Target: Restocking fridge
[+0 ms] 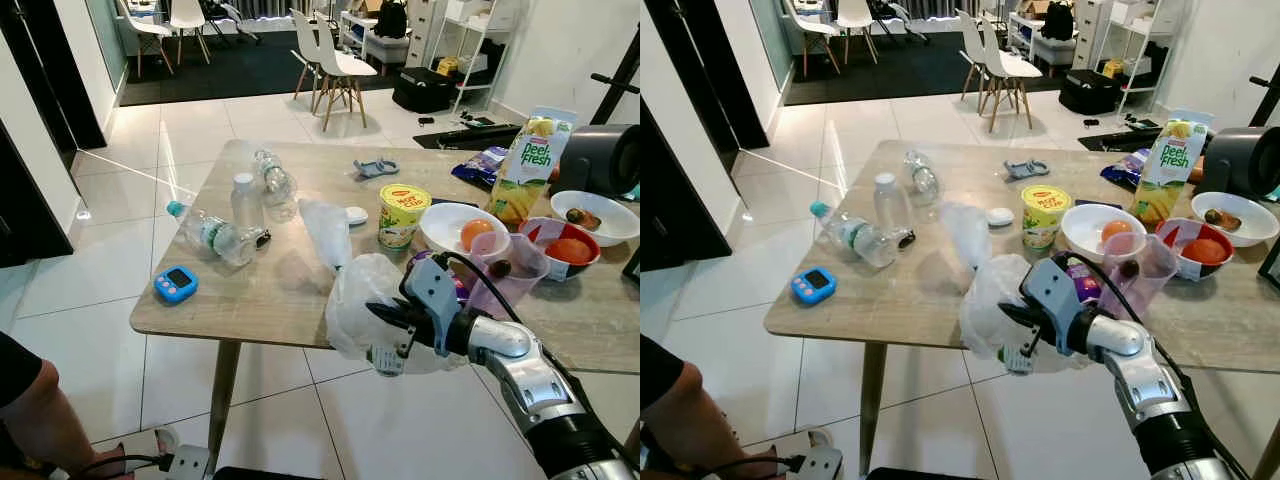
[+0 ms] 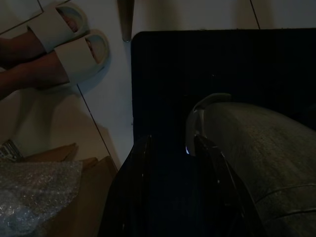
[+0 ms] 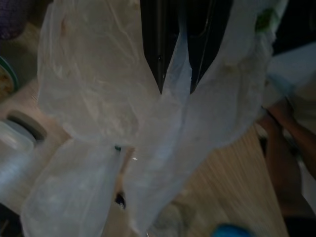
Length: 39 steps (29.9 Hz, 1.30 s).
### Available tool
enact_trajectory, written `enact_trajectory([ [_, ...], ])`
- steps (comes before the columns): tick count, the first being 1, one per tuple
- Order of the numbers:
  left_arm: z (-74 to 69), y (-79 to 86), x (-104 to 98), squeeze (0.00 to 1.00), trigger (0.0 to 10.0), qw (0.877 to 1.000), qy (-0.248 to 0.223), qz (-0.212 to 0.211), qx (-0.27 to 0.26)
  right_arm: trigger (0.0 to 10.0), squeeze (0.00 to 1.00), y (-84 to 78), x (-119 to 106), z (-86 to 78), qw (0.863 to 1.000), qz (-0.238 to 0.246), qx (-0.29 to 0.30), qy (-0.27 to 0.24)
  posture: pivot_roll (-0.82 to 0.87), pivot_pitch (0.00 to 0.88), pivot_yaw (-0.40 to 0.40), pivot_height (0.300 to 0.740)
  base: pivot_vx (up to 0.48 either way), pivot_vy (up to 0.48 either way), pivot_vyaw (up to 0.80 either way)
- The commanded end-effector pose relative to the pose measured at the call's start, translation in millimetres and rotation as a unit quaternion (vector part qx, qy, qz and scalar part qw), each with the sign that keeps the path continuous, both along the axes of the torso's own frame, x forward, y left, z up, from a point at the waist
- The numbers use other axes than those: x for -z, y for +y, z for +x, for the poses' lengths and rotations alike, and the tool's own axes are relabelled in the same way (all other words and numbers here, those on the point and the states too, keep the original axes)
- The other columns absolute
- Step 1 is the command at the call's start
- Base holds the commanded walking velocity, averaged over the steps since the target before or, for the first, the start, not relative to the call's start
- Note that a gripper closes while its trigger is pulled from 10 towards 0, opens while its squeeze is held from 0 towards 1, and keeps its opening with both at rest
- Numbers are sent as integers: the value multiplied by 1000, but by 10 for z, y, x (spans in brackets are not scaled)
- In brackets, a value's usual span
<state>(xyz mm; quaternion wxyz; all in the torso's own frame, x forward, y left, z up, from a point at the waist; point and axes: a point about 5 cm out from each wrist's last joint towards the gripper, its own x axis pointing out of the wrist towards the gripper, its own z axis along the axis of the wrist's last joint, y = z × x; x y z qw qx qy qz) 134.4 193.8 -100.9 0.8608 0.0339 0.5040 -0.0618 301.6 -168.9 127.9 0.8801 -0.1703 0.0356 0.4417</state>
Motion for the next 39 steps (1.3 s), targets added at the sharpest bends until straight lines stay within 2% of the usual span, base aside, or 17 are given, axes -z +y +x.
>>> enact_trajectory([
  [1, -85, -23, 34, 0, 10000, 1000, 19, -1, 9, 0, 0, 36, -110, 6, 999, 28, -13, -14, 85, 0, -21, 740, 0, 0, 0],
  [3, -85, -23, 34, 0, 10000, 1000, 19, -1, 9, 0, 0, 36, -110, 6, 999, 28, -13, -14, 85, 0, -21, 740, 0, 0, 0],
  [8, -81, -27, 33, 0, 10000, 1000, 18, -1, 10, 0, 0, 117, -328, -78, 991, 118, -64, -10, 85, 0, -21, 740, 0, 0, 0],
  [11, -81, -28, 33, 0, 10000, 1000, 18, -2, 10, 0, 0, 129, -361, -95, 989, 131, -73, -9, 85, 0, -21, 740, 0, 0, 0],
  [14, -82, -29, 34, 0, 10000, 1000, 18, -2, 10, 0, 0, 133, -476, -110, 982, 168, -84, -17, 85, 0, -20, 740, 0, 0, 0],
  [18, -88, -31, 36, 0, 10000, 1000, 20, -2, 10, 0, 0, 85, -695, -61, 970, 226, -70, -48, 85, 0, -20, 740, 0, 0, 0],
  [19, -88, -31, 36, 0, 10000, 1000, 20, -2, 10, 0, 0, 85, -695, -61, 970, 226, -70, -48, 85, 0, -20, 740, 0, 0, 0],
  [20, -89, -31, 37, 0, 10000, 1000, 20, -2, 9, 0, 0, 56, -806, -31, 962, 258, -59, -63, 87, 0, -21, 740, 0, 0, 0],
  [25, -90, -30, 37, 0, 10000, 1000, 20, -2, 9, 0, 0, -1, -937, 8, 951, 295, -42, -81, 87, 0, -19, 740, 0, 0, 0],
  [27, -90, -30, 37, 0, 10000, 1000, 20, -2, 9, 0, 0, -1, -937, 8, 951, 295, -42, -81, 87, 0, -19, 740, 0, 0, 0],
  [29, -91, -30, 37, 0, 10000, 1000, 20, -2, 9, 0, 0, -35, -999, 34, 945, 312, -30, -92, 88, 0, -18, 740, 0, 0, 0],
  [31, -88, -29, 36, 0, 10000, 1000, 19, -2, 10, 0, 0, -162, -1152, 113, 929, 348, 16, -122, 88, 0, -19, 740, 0, 0, 0],
  [32, -88, -29, 36, 0, 10000, 1000, 19, -2, 10, 0, 0, -162, -1152, 113, 929, 348, 16, -122, 88, 0, -19, 740, 0, 0, 0],
  [33, -87, -28, 35, 0, 10000, 1000, 19, -2, 10, 0, 0, -227, -1217, 146, 922, 363, 36, -134, 88, 0, -19, 740, 0, 0, 0],
  [35, -85, -27, 35, 0, 10000, 1000, 19, -2, 10, 0, 0, -309, -1279, 175, 916, 369, 59, -149, 91, 0, -19, 740, 0, 0, 0],
  [36, -85, -27, 35, 0, 10000, 1000, 19, -2, 9, 0, 0, -406, -1344, 207, 909, 373, 86, -164, 91, 0, -20, 740, 0, 0, 0],
  [39, -85, -26, 35, 0, 10000, 1000, 19, -2, 9, 0, 0, -487, -1394, 230, 904, 374, 108, -177, 90, 0, -20, 740, 0, 0, 0],
])
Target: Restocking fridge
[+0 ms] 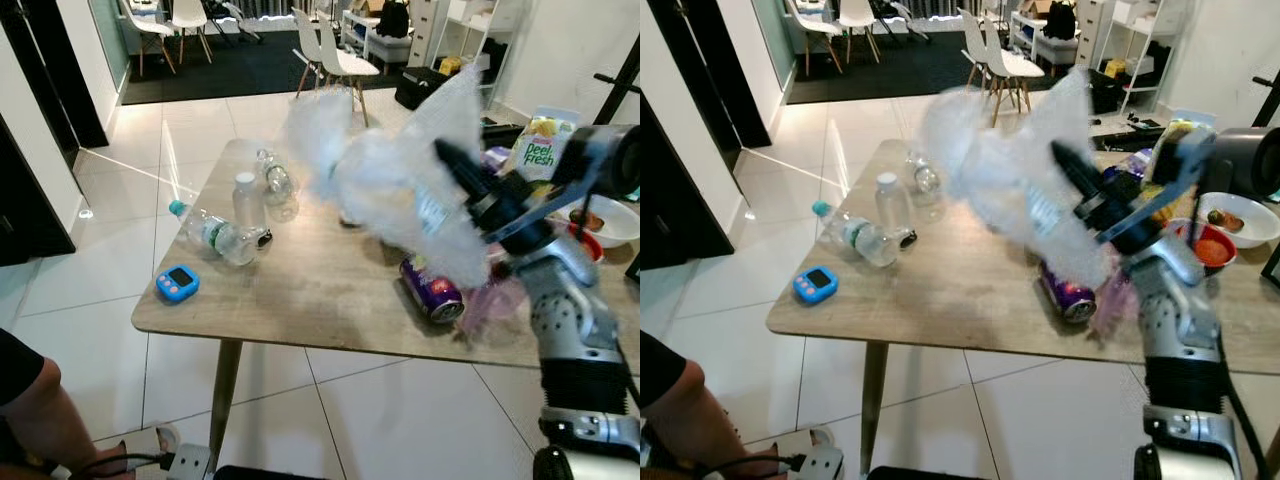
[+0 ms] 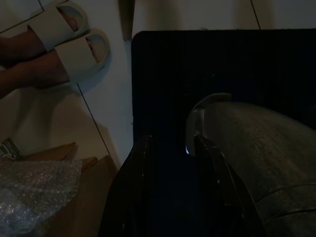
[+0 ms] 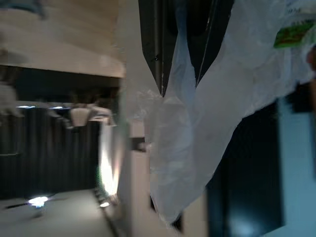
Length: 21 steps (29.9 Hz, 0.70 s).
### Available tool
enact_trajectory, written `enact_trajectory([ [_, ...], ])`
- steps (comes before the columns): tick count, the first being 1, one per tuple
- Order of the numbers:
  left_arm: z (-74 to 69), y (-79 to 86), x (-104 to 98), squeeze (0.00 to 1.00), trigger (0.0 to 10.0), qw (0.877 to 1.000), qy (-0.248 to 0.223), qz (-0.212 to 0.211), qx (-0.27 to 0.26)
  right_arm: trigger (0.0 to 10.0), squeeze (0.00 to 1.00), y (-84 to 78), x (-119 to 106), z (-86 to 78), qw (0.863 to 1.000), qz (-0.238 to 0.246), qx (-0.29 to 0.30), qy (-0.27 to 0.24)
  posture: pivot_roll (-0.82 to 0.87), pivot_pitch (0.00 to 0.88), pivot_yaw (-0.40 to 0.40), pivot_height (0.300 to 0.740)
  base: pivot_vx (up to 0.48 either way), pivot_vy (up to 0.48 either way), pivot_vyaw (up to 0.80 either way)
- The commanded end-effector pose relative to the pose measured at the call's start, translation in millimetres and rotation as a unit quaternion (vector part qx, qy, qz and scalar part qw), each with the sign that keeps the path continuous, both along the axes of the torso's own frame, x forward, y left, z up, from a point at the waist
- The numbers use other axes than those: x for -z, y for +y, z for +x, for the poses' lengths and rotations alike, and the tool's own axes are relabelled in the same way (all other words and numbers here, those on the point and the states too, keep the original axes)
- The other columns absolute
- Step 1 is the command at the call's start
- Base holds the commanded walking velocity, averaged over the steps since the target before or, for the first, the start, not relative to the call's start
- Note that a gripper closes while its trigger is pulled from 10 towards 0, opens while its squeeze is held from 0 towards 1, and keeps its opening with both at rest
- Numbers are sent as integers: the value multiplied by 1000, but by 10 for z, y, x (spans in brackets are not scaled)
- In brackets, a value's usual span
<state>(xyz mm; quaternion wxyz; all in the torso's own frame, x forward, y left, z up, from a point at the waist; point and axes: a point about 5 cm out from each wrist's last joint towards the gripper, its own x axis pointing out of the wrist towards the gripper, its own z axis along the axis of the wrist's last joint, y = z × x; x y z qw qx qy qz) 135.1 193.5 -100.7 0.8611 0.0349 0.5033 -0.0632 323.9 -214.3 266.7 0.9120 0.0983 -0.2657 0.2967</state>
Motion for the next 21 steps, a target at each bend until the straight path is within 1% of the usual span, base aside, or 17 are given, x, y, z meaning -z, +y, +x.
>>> enact_trajectory([
  [1, -94, -23, 37, 0, 10000, 1000, 20, -2, 7, 0, 0, -110, -48, 26, 999, 10, 33, -4, 89, 0, -20, 740, 0, 0, 0],
  [2, -95, -23, 38, 0, 10000, 1000, 20, -2, 8, 0, 0, -193, -91, 39, 998, 14, 57, -8, 89, 0, -20, 740, 0, 0, 0],
  [3, -95, -23, 38, 0, 10000, 1000, 20, -2, 8, 0, 0, -193, -91, 39, 998, 14, 57, -8, 89, 0, -20, 740, 0, 0, 0],
  [4, -95, -24, 38, 0, 10000, 1000, 21, -2, 8, 0, 0, -281, -125, 51, 997, 22, 77, -9, 89, 0, -20, 740, 0, 0, 0],
  [5, -95, -24, 38, 0, 10000, 1000, 21, -2, 8, 0, 0, -281, -125, 51, 997, 22, 77, -9, 89, 0, -20, 740, 0, 0, 0],
  [8, -90, -33, 37, 0, 10000, 1000, 20, -3, 8, 0, 0, -544, -205, 75, 989, 25, 147, -13, 90, 0, -20, 740, 0, 0, 0],
  [9, -90, -33, 37, 0, 10000, 1000, 20, -3, 8, 0, 0, -544, -205, 75, 989, 25, 147, -13, 90, 0, -20, 740, 0, 0, 0],
  [10, -88, -34, 37, 0, 10000, 1000, 19, -3, 9, 0, 0, -604, -219, 78, 986, 24, 163, -13, 90, 0, -20, 740, 0, 0, 0],
  [11, -88, -34, 37, 0, 10000, 1000, 19, -3, 9, 0, 0, -604, -219, 78, 986, 24, 163, -13, 90, 0, -20, 740, 0, 0, 0],
  [12, -87, -33, 36, 0, 10000, 1000, 19, -3, 9, 0, 0, -684, -243, 77, 982, 23, 185, -14, 90, 0, -20, 740, 0, 0, 0],
  [14, -87, -32, 36, 0, 10000, 1000, 19, -3, 8, 0, 0, -792, -282, 69, 976, 24, 215, -17, 90, 0, -20, 740, 0, 0, 0],
  [15, -87, -32, 36, 0, 10000, 1000, 19, -3, 8, 0, 0, -792, -282, 69, 976, 24, 215, -17, 90, 0, -20, 740, 0, 0, 0],
  [17, -89, -29, 37, 0, 10000, 1000, 20, -3, 8, 0, 0, -981, -355, 33, 963, 32, 265, -21, 91, 0, -20, 740, 0, 0, 0],
  [18, -91, -28, 37, 0, 10000, 1000, 20, -2, 9, 0, 0, -1048, -380, 20, 958, 33, 285, -23, 92, 0, -19, 740, 0, 0, 0],
  [19, -91, -28, 37, 0, 10000, 1000, 20, -2, 9, 0, 0, -1048, -380, 20, 958, 33, 285, -23, 92, 0, -19, 740, 0, 0, 0],
  [21, -93, -26, 37, 0, 10000, 1000, 20, -2, 9, 0, 0, -1216, -431, -22, 943, 39, 330, -25, 93, 0, -18, 740, 0, 0, 0],
])
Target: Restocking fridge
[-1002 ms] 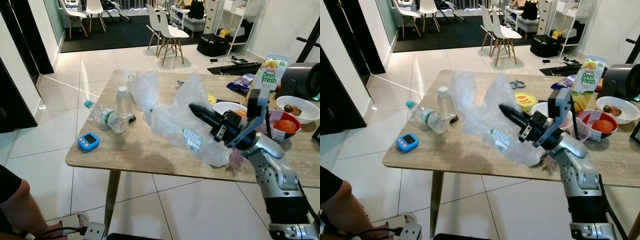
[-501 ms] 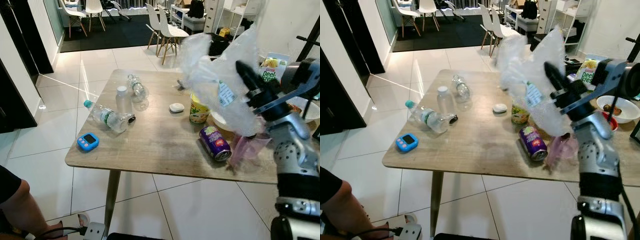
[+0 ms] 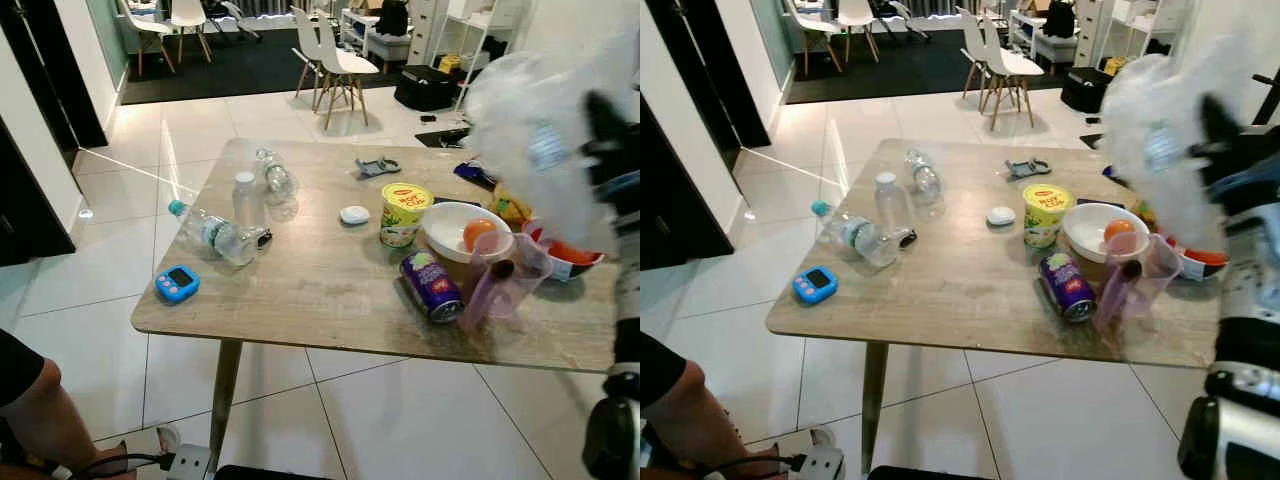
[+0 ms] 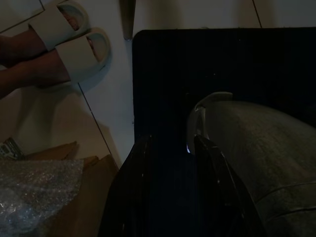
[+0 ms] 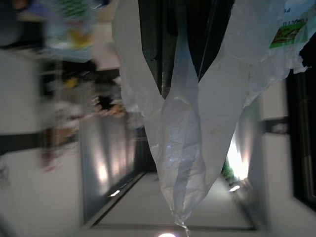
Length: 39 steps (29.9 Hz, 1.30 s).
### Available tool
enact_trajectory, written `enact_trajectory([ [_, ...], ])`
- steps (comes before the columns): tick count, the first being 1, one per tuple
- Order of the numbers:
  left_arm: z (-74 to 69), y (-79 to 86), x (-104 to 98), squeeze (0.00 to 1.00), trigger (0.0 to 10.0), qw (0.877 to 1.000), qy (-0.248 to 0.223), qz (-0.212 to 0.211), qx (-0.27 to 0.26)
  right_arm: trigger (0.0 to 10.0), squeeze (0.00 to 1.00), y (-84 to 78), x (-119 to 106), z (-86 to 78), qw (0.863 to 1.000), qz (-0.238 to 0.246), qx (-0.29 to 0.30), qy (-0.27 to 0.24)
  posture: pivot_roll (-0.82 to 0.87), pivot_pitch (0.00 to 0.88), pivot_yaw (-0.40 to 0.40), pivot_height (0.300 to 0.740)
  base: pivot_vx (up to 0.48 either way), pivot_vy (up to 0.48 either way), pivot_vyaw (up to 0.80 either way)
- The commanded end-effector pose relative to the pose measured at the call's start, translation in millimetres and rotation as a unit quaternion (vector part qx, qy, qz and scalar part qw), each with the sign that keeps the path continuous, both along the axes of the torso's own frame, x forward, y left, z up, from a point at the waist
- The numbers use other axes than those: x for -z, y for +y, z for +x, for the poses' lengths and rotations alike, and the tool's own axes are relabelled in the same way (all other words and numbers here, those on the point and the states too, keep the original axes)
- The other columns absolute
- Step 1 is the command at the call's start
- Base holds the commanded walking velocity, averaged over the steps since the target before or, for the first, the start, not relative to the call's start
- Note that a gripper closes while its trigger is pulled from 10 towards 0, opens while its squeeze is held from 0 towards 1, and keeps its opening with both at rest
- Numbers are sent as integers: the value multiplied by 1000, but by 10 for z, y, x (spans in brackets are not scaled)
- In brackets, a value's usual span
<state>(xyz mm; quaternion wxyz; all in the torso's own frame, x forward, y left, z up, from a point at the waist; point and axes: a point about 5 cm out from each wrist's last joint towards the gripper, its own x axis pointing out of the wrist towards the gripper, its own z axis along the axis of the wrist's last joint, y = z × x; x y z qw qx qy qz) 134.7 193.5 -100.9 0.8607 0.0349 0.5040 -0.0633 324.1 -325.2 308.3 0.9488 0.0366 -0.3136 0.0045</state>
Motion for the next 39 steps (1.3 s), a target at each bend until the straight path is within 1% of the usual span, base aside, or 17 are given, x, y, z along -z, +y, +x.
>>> enact_trajectory([
  [1, -89, -26, 36, 0, 10000, 1000, 19, -2, 8, 0, 0, -107, -14, -24, 999, 7, 33, -3, 93, 0, -18, 740, 0, 0, 0],
  [2, -89, -25, 36, 0, 10000, 1000, 19, -2, 9, 0, 0, -238, -57, -68, 998, 11, 68, -7, 94, 0, -19, 740, 0, 0, 0],
  [3, -89, -24, 35, 0, 10000, 1000, 19, -2, 9, 0, 0, -281, -70, -85, 997, 11, 79, -7, 94, 0, -19, 740, 0, 0, 0],
  [4, -89, -24, 35, 0, 10000, 1000, 19, -2, 9, 0, 0, -281, -70, -85, 997, 11, 79, -7, 94, 0, -19, 740, 0, 0, 0],
  [6, -89, -22, 35, 0, 10000, 1000, 19, -2, 9, 0, 0, -414, -86, -144, 993, 17, 118, -8, 94, 0, -19, 740, 0, 0, 0],
  [7, -89, -22, 35, 0, 10000, 1000, 19, -2, 9, 0, 0, -414, -86, -144, 993, 17, 118, -8, 94, 0, -19, 740, 0, 0, 0],
  [9, -89, -21, 35, 0, 10000, 1000, 19, -2, 9, 0, 0, -515, -83, -190, 988, 15, 153, -4, 92, 0, -18, 740, 0, 0, 0],
  [11, -89, -21, 35, 0, 10000, 1000, 19, -2, 9, 0, 0, -540, -78, -199, 987, 11, 163, -2, 92, 0, -18, 740, 0, 0, 0],
  [14, -89, -22, 35, 0, 10000, 1000, 19, -3, 10, 0, 0, -623, -72, -227, 980, 12, 197, -1, 95, 0, -16, 740, 0, 0, 0],
  [16, -91, -19, 35, 0, 10000, 1000, 19, -2, 10, 0, 0, -702, -74, -269, 972, 9, 234, 2, 96, 0, -16, 740, 0, 0, 0],
  [19, -90, -18, 35, 0, 10000, 1000, 19, -2, 11, 0, 0, -739, -75, -291, 968, 9, 251, 2, 96, 0, -16, 740, 0, 0, 0],
  [23, -90, -7, 33, 0, 10000, 1000, 19, 0, 11, 0, 0, -883, -67, -392, 950, 7, 312, 9, 95, 0, -15, 740, 0, 0, 0],
  [24, -90, -7, 33, 0, 10000, 1000, 19, 0, 11, 0, 0, -883, -67, -392, 950, 7, 312, 9, 95, 0, -15, 740, 0, 0, 0],
  [27, -86, -9, 32, 0, 10000, 1000, 19, 0, 12, 0, 0, -965, -53, -452, 939, 8, 345, 12, 95, 0, -15, 740, 0, 0, 0],
  [32, -77, -15, 30, 0, 10000, 1000, 17, -1, 14, 0, 0, -1013, -48, -486, 932, 9, 363, 13, 95, 0, -16, 740, 0, 0, 0],
  [38, -74, -16, 29, 0, 10000, 1000, 17, -1, 14, 0, 0, -956, -52, -433, 939, 1, 343, 11, 93, 0, -16, 740, 0, 0, 0],
  [39, -72, -17, 28, 0, 10000, 1000, 17, -1, 13, 0, 0, -912, -46, -393, 946, 0, 324, 10, 95, 0, -15, 740, 0, 0, 0],
])
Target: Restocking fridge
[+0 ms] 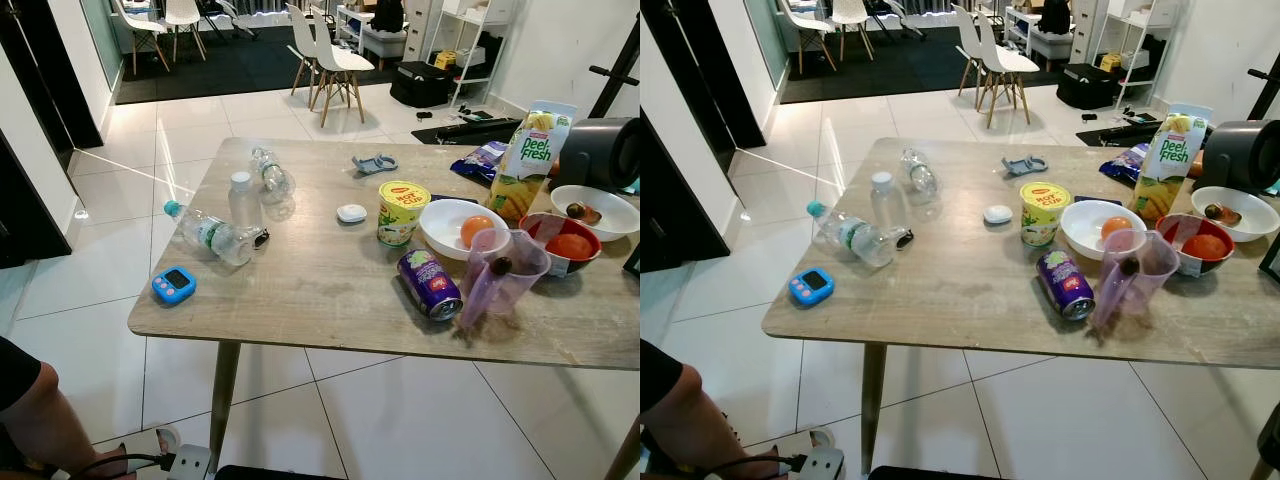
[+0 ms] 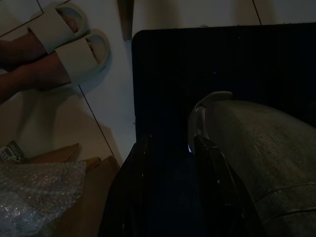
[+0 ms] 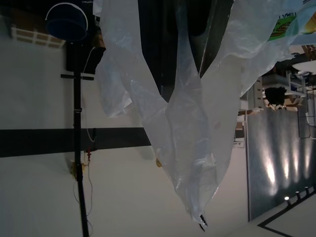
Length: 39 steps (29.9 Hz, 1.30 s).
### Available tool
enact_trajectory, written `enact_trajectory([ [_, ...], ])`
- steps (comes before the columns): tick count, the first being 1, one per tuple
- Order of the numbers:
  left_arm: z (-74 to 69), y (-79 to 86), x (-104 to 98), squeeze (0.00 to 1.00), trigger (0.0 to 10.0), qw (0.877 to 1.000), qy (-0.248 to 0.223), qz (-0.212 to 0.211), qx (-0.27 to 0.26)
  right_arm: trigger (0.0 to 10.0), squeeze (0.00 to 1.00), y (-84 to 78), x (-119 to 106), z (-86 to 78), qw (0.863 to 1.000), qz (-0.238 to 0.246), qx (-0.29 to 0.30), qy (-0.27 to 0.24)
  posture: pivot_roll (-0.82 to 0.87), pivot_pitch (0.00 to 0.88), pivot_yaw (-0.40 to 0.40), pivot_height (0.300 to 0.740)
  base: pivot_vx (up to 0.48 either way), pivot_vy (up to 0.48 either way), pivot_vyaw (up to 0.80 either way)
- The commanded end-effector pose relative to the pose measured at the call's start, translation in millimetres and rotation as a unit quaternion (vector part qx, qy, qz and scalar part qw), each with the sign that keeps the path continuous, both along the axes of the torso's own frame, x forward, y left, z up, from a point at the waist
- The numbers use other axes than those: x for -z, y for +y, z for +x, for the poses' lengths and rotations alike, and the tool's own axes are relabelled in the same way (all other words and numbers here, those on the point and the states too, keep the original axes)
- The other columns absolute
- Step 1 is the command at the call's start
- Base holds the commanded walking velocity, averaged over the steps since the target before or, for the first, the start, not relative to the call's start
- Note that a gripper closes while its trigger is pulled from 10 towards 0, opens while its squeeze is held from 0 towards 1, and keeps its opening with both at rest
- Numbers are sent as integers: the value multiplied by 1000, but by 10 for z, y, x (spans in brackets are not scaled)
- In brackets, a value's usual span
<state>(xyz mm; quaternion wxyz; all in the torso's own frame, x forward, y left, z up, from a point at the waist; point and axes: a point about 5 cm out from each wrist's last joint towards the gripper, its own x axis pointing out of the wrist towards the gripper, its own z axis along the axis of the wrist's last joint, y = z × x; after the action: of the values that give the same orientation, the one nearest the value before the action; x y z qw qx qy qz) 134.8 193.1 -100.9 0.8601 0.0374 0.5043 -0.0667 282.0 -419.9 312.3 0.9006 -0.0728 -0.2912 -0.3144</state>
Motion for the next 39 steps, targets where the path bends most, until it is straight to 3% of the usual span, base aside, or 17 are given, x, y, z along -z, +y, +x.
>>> enact_trajectory([
  [1, -72, -13, 28, 0, 10000, 1000, 16, -2, 9, 0, 0, 35, -6, 27, 1000, 0, -12, -7, 95, 0, -15, 740, 0, 0, 0],
  [7, -80, -18, 31, 0, 10000, 1000, 17, -3, 8, 0, 0, 319, 78, 227, 988, -7, -152, -4, 94, 0, -14, 740, 0, 0, 0],
  [13, -85, -16, 33, 0, 10000, 1000, 18, -3, 8, 0, 0, 427, 141, 286, 980, -16, -198, 7, 94, 0, -14, 740, 0, 0, 0],
  [31, -107, -9, 38, 0, 10000, 1000, 20, -3, 8, 0, 0, 474, 438, 347, 976, -30, -199, 87, 94, 0, -10, 740, 0, 0, 0],
  [39, -114, -3, 39, 0, 10000, 1000, 21, -2, 11, 0, 0, 394, 613, 320, 980, -29, -150, 130, 94, 0, -9, 740, 0, 0, 0],
])
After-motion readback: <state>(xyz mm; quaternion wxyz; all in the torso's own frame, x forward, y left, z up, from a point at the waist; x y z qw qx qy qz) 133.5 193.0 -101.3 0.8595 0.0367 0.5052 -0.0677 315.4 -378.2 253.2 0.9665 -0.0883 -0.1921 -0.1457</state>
